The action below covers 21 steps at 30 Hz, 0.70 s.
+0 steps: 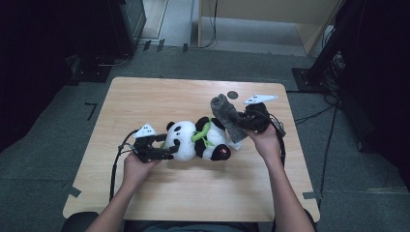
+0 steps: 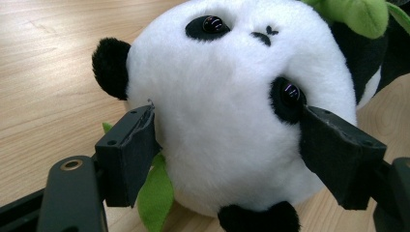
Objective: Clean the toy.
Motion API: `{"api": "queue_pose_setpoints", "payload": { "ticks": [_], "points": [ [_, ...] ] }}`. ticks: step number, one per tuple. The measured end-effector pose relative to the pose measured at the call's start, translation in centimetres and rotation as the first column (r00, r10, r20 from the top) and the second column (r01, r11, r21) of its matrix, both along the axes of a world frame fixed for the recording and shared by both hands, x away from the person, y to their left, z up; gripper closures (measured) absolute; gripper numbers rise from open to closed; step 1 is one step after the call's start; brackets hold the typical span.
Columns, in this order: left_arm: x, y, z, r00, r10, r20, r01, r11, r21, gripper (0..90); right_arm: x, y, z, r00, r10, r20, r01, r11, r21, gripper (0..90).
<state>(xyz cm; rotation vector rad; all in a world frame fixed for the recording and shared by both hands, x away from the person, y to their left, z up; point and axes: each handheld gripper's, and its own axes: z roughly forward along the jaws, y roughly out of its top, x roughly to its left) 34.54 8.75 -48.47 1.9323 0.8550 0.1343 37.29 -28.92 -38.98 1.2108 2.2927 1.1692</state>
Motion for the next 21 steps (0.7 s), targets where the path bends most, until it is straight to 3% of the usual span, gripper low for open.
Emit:
{"api": "queue_pose_setpoints", "payload": {
  "ticks": [15, 21],
  "points": [
    [0.0, 0.0, 0.0, 1.0000, -0.002, -0.002, 0.002, 1.0000, 0.000, 22.2, 0.6, -2.9, -1.3, 0.9940, -0.095, -0.054, 0.095, 0.9955, -0.005, 75.8],
    [0.1, 0.0, 0.0, 1.0000, -0.004, -0.004, 0.004, 1.0000, -0.001, 22.1, 0.1, -3.2, 0.1, 0.9946, -0.104, -0.003, 0.104, 0.9944, 0.019, 75.9]
  ]
}}
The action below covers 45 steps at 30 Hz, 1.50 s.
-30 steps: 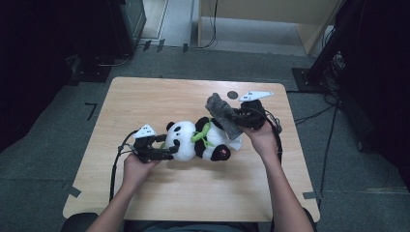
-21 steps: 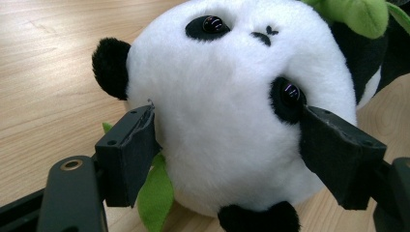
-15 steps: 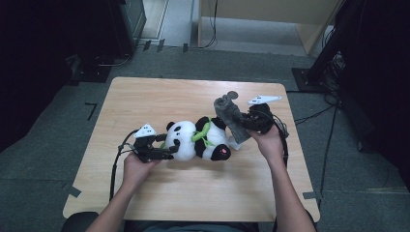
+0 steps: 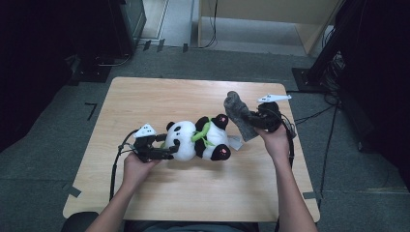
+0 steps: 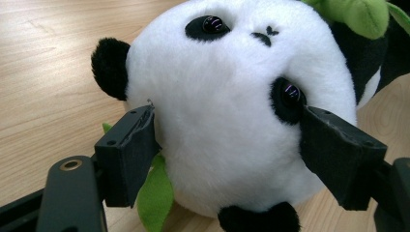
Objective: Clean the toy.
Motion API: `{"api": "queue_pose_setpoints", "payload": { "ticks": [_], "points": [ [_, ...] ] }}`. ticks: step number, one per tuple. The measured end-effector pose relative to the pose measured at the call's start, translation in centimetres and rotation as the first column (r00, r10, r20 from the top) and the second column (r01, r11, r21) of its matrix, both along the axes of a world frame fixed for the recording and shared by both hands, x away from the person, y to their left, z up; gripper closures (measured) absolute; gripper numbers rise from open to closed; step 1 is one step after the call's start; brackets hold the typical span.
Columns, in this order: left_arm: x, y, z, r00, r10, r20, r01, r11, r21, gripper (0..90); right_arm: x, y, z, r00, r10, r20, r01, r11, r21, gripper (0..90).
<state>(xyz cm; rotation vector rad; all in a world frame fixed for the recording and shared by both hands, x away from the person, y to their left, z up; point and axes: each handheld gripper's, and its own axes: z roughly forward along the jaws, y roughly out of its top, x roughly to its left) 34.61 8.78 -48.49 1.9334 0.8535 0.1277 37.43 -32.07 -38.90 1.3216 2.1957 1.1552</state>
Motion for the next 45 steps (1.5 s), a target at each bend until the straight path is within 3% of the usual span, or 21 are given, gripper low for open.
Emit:
{"api": "queue_pose_setpoints", "payload": {
  "ticks": [5, 8, 14, 16, 20, 35, 45],
  "points": [
    [0.0, 0.0, 0.0, 1.0000, -0.001, 0.002, 0.001, 1.0000, 0.002, 22.2, -0.9, 1.1, 2.0, 0.9972, 0.038, 0.064, -0.039, 0.9991, 0.018, 75.9],
    [0.0, -0.1, 0.0, 1.0000, 0.002, 0.002, -0.002, 1.0000, -0.001, 22.1, -1.5, 2.8, 2.8, 0.9917, 0.084, 0.098, -0.085, 0.9964, 0.006, 75.8],
    [0.0, -0.1, 0.0, 1.0000, 0.002, 0.004, -0.002, 1.0000, 0.000, 22.2, -1.4, 4.7, 2.4, 0.9870, 0.131, 0.094, -0.129, 0.9913, -0.024, 75.7],
    [0.0, -0.1, 0.0, 1.0000, 0.003, 0.005, -0.003, 1.0000, 0.001, 22.1, -1.0, 5.5, 1.6, 0.9889, 0.139, 0.053, -0.137, 0.9898, -0.038, 75.7],
    [-0.1, -0.2, 0.1, 0.9996, 0.005, 0.029, -0.005, 0.9996, 0.026, 21.6, -0.6, 5.8, 0.9, 0.9883, 0.150, 0.026, -0.149, 0.9877, -0.047, 75.5],
    [0.0, -0.1, 0.1, 0.9999, 0.002, 0.012, -0.002, 0.9998, 0.022, 21.0, -0.9, 3.0, -0.1, 0.9962, 0.087, 0.005, -0.087, 0.9956, -0.037, 75.8],
    [0.1, 0.0, 0.0, 1.0000, -0.001, -0.007, 0.001, 1.0000, 0.006, 21.1, -2.2, 0.5, -0.7, 0.9993, 0.034, -0.012, -0.035, 0.9985, -0.041, 76.1]
  ]
}}
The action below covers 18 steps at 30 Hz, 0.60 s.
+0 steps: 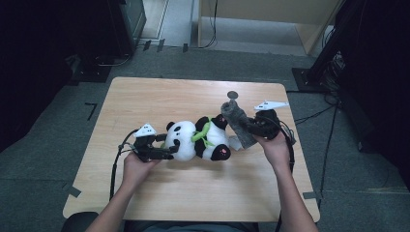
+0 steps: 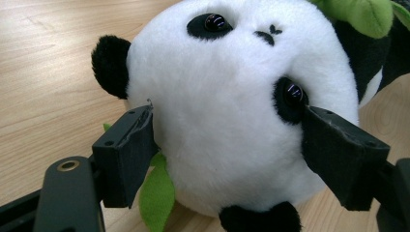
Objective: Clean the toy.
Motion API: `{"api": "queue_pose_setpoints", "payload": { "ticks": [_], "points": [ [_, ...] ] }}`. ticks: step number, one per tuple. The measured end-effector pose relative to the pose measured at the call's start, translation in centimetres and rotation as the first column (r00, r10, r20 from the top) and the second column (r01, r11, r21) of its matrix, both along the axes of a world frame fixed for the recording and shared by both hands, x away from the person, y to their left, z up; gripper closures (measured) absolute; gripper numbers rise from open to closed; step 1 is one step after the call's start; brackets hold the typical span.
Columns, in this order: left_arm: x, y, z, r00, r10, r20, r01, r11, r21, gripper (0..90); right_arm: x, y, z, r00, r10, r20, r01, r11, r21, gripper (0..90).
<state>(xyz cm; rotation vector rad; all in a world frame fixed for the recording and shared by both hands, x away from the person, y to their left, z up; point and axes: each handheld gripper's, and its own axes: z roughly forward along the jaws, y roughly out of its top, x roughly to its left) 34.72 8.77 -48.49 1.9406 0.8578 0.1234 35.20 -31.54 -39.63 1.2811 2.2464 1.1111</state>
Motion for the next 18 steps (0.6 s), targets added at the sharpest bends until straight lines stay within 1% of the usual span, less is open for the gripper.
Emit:
{"api": "queue_pose_setpoints", "payload": {
  "ticks": [1, 2, 4, 6, 7, 9, 10, 12, 13, 15, 16, 18],
  "points": [
    [0.0, 0.0, 0.0, 1.0000, 0.001, 0.001, -0.001, 1.0000, -0.001, 21.1, -0.5, -0.4, 0.1, 1.0000, -0.005, -0.001, 0.005, 1.0000, 0.005, 76.2],
    [0.0, 0.0, 0.0, 1.0000, 0.000, 0.001, 0.000, 1.0000, 0.000, 21.1, -0.5, -0.4, 0.1, 1.0000, -0.005, -0.001, 0.005, 1.0000, 0.005, 76.2],
    [0.0, 0.0, 0.0, 1.0000, 0.000, 0.001, 0.000, 1.0000, 0.001, 21.1, -1.5, -0.5, 0.6, 0.9999, 0.012, 0.008, -0.012, 0.9997, 0.021, 76.1],
    [0.0, 0.0, 0.0, 1.0000, -0.001, 0.001, 0.001, 1.0000, 0.002, 21.1, -1.7, -0.5, 0.8, 0.9997, 0.018, 0.013, -0.018, 0.9995, 0.025, 76.2],
    [0.0, 0.0, 0.0, 1.0000, -0.001, 0.001, 0.001, 1.0000, 0.002, 21.1, -2.6, -0.2, 1.3, 0.9991, 0.038, 0.021, -0.039, 0.9986, 0.035, 76.1],
    [0.0, 0.0, 0.0, 1.0000, 0.001, 0.000, -0.001, 1.0000, 0.000, 21.1, -3.3, 0.2, 1.6, 0.9974, 0.063, 0.034, -0.064, 0.9972, 0.038, 76.1],
    [0.0, 0.0, 0.0, 1.0000, 0.000, 0.000, 0.000, 1.0000, 0.002, 21.1, -3.3, 0.2, 1.6, 0.9974, 0.063, 0.034, -0.064, 0.9972, 0.038, 76.1],
    [0.0, 0.0, 0.0, 1.0000, -0.001, 0.001, 0.001, 1.0000, 0.002, 21.2, -4.3, 0.9, 1.9, 0.9950, 0.093, 0.038, -0.094, 0.9950, 0.033, 75.9],
    [0.0, 0.0, 0.0, 1.0000, -0.001, 0.000, 0.001, 1.0000, 0.001, 21.2, -4.3, 0.9, 1.9, 0.9950, 0.093, 0.038, -0.094, 0.9950, 0.033, 75.9],
    [0.0, 0.0, 0.0, 1.0000, 0.001, -0.001, -0.001, 1.0000, -0.002, 21.2, -5.1, 1.6, 2.0, 0.9913, 0.123, 0.046, -0.125, 0.9920, 0.022, 75.9],
    [0.0, 0.0, 0.0, 1.0000, 0.001, -0.001, -0.001, 1.0000, -0.002, 21.2, -5.1, 1.6, 2.0, 0.9913, 0.123, 0.046, -0.125, 0.9920, 0.022, 75.9],
    [0.0, 0.0, 0.0, 1.0000, 0.000, -0.001, 0.000, 1.0000, 0.000, 21.2, -5.6, 2.0, 2.2, 0.9884, 0.143, 0.051, -0.144, 0.9892, 0.024, 76.0]
  ]
}}
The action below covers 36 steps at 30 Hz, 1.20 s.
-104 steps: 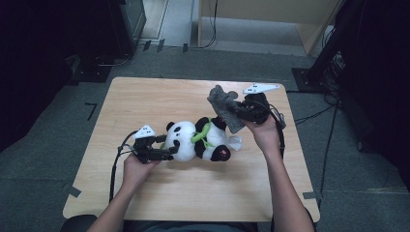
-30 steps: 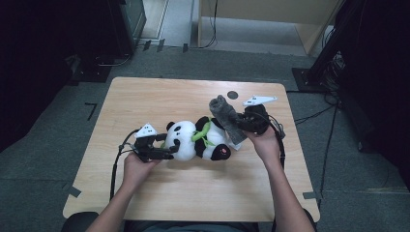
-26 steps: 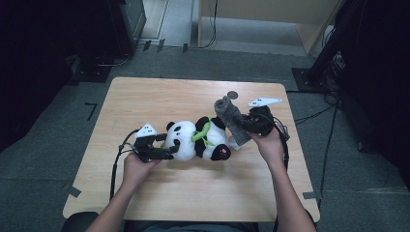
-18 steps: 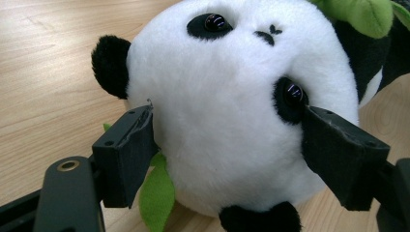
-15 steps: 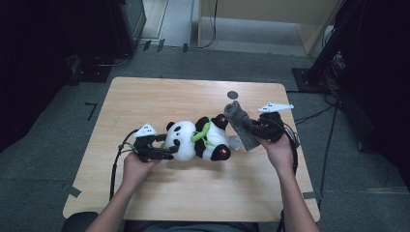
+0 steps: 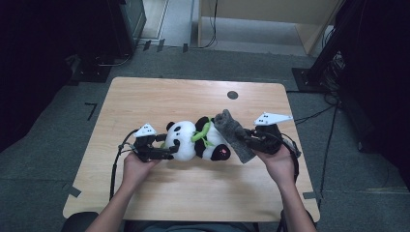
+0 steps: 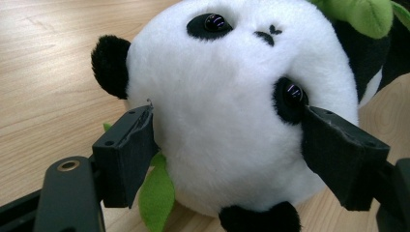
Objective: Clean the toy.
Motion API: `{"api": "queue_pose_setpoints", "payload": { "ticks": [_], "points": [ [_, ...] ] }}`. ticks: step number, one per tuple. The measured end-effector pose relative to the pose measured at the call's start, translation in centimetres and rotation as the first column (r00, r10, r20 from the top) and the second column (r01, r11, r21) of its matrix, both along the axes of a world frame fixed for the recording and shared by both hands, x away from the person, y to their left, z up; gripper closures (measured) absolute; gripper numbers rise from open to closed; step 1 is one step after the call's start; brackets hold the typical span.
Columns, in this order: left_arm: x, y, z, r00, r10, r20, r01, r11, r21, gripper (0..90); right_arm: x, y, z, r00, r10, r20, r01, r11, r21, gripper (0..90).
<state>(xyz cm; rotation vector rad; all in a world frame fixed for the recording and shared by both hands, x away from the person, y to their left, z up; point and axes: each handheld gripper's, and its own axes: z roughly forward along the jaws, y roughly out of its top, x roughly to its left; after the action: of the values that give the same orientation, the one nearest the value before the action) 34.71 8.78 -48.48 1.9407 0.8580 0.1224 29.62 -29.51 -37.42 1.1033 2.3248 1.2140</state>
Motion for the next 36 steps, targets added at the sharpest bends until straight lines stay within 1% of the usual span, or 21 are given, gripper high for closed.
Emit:
{"api": "queue_pose_setpoints", "payload": {
  "ticks": [3, 5, 6, 7, 8, 9, 10, 11, 12, 14, 16, 17, 19, 24, 27, 30, 33, 36],
  "points": [
    [0.0, 0.0, 0.0, 1.0000, -0.001, 0.000, 0.001, 1.0000, 0.000, 21.2, -0.7, 0.7, 0.1, 0.9994, 0.034, 0.003, -0.034, 0.9993, 0.016, 76.0],
    [0.0, 0.0, 0.0, 1.0000, -0.001, -0.001, 0.001, 1.0000, 0.000, 21.2, -1.0, 1.4, -0.1, 0.9985, 0.055, 0.002, -0.055, 0.9984, 0.017, 76.0],
    [0.0, 0.0, 0.0, 1.0000, 0.000, -0.001, 0.000, 1.0000, -0.001, 21.2, -1.1, 1.7, -0.3, 0.9981, 0.062, 0.001, -0.062, 0.9979, 0.019, 75.9],
    [0.0, 0.0, 0.0, 1.0000, 0.000, -0.001, 0.000, 1.0000, -0.001, 21.2, -1.2, 2.1, -1.0, 0.9973, 0.073, 0.007, -0.073, 0.9971, 0.023, 75.9],
    [0.0, 0.0, 0.0, 1.0000, -0.002, -0.001, 0.002, 1.0000, -0.001, 21.2, -1.2, 2.1, -1.0, 0.9973, 0.073, 0.007, -0.073, 0.9971, 0.023, 75.9],
    [0.0, 0.0, 0.0, 1.0000, -0.007, -0.002, 0.007, 1.0000, -0.002, 22.8, -1.0, 2.2, -1.7, 0.9970, 0.076, -0.010, -0.076, 0.9966, 0.031, 76.0],
    [0.0, 0.0, 0.0, 1.0000, -0.010, 0.001, 0.010, 1.0000, 0.000, 22.8, -0.9, 2.2, -2.1, 0.9970, 0.076, -0.018, -0.075, 0.9967, 0.030, 76.2],
    [0.0, 0.0, 0.0, 0.9999, -0.013, 0.006, 0.013, 0.9999, 0.004, 22.8, -0.9, 2.2, -2.1, 0.9970, 0.076, -0.018, -0.075, 0.9967, 0.030, 76.2],
    [0.0, 0.0, 0.0, 0.9999, -0.014, 0.005, 0.014, 0.9999, 0.005, 22.8, -0.7, 2.1, -2.7, 0.9967, 0.072, -0.036, -0.071, 0.9969, 0.035, 76.2],
    [0.0, 0.0, 0.0, 0.9999, -0.013, 0.004, 0.013, 0.9999, 0.005, 22.8, -0.6, 1.8, -2.9, 0.9973, 0.063, -0.039, -0.061, 0.9973, 0.042, 76.2],
    [0.0, 0.0, 0.0, 0.9999, -0.012, 0.003, 0.012, 0.9999, 0.005, 22.8, -0.5, 1.6, -2.9, 0.9976, 0.057, -0.039, -0.056, 0.9976, 0.041, 76.2],
    [0.0, 0.0, 0.0, 0.9999, -0.012, 0.003, 0.012, 0.9999, 0.005, 22.7, -0.5, 1.4, -3.0, 0.9985, 0.044, -0.033, -0.043, 0.9987, 0.025, 76.1],
    [0.0, 0.0, 0.0, 0.9999, -0.012, 0.004, 0.012, 0.9999, 0.005, 22.7, -0.4, 1.2, -3.2, 0.9989, 0.036, -0.031, -0.036, 0.9992, 0.020, 76.1],
    [0.0, 0.0, 0.0, 0.9999, -0.011, 0.002, 0.011, 0.9999, 0.005, 22.8, -0.1, 0.6, -3.5, 0.9991, 0.013, -0.041, -0.013, 0.9998, 0.016, 76.1],
    [0.0, 0.0, 0.0, 1.0000, -0.009, 0.001, 0.009, 0.9999, 0.004, 22.8, 0.0, 0.2, -3.8, 0.9993, -0.003, -0.037, 0.004, 0.9999, 0.011, 76.1],
    [0.1, 0.0, 0.0, 1.0000, -0.010, 0.001, 0.010, 0.9999, 0.004, 22.8, 0.3, -0.1, -4.1, 0.9986, -0.020, -0.050, 0.020, 0.9998, 0.002, 76.2],
    [0.1, 0.0, 0.0, 1.0000, -0.009, 0.000, 0.009, 1.0000, 0.001, 22.8, 0.4, -0.4, -4.2, 0.9985, -0.027, -0.049, 0.027, 0.9996, 0.001, 76.2],
    [0.1, 0.0, 0.0, 1.0000, -0.008, -0.001, 0.008, 1.0000, 0.000, 22.8, 0.5, -1.1, -4.2, 0.9974, -0.050, -0.052, 0.050, 0.9987, 0.005, 76.3]
  ]
}}
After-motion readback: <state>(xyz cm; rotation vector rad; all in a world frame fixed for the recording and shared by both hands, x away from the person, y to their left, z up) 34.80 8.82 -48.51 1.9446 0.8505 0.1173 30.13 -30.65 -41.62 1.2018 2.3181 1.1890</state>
